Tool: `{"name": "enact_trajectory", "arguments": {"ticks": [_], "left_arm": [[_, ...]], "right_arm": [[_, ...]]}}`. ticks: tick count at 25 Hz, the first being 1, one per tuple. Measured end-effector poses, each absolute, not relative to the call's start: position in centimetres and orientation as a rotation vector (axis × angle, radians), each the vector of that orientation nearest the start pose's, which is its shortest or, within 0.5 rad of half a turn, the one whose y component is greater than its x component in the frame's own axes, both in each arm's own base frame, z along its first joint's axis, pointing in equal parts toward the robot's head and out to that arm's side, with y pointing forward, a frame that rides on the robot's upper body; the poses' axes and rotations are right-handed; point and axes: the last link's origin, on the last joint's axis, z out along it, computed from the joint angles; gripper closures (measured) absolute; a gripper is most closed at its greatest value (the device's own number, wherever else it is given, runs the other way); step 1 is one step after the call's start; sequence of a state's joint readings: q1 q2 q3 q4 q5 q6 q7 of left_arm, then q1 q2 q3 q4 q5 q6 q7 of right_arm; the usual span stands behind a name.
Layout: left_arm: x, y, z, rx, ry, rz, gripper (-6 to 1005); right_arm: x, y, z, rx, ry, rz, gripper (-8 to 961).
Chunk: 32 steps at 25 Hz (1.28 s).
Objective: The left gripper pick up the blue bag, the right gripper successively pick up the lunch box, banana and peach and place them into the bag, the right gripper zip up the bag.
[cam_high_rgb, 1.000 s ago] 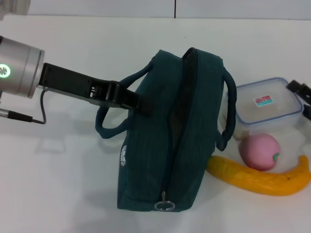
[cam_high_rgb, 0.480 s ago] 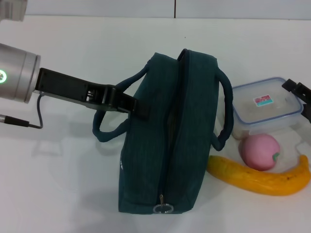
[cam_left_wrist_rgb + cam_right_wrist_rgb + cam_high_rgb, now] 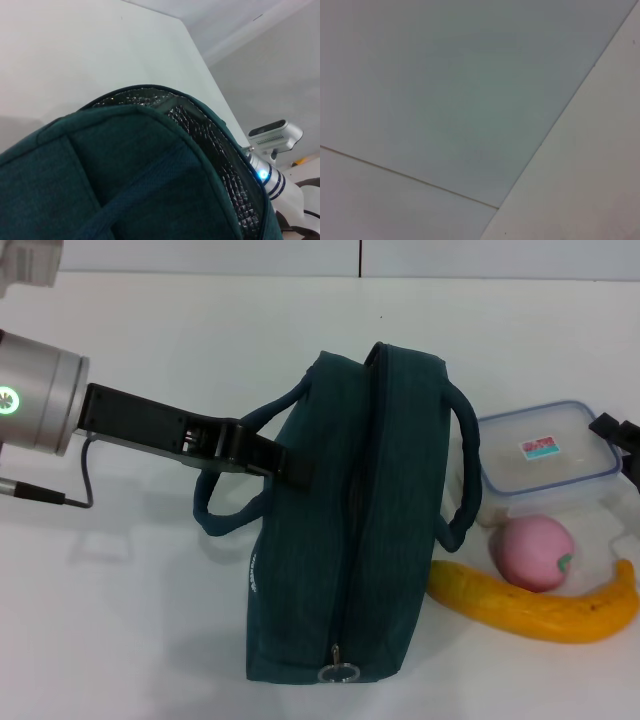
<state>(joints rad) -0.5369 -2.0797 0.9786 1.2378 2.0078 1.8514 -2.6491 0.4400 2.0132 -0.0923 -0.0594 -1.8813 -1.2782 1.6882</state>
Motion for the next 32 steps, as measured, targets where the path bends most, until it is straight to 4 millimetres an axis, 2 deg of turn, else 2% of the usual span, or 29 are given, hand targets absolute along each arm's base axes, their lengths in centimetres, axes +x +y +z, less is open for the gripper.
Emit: {"name": "enact_trajectory", "arguments": {"ticks": [2,7,20,32], "left_arm": [[-16.9,31.9,4.0,-2.773,-1.64,-0.387,940],[-16.9,31.9,3.9,-2.773,-1.643,-0.388,940],[-16.9,31.9,3.9,-2.774,-1.643,-0.389,939],[-16.7,31.9,3.9,-2.786,-1.624,-0.407,938]], "right_arm": [[34.6,30.4,-1.5,-1.573,1.764,1.322,646],[34.6,30.2,-1.7,-1.543,1.78,1.348,725],[33.6,29.2,-1.8,-1.423,1.984,1.536,738],[33.3,29.1,-2.1,-1.381,2.048,1.569,764]]}}
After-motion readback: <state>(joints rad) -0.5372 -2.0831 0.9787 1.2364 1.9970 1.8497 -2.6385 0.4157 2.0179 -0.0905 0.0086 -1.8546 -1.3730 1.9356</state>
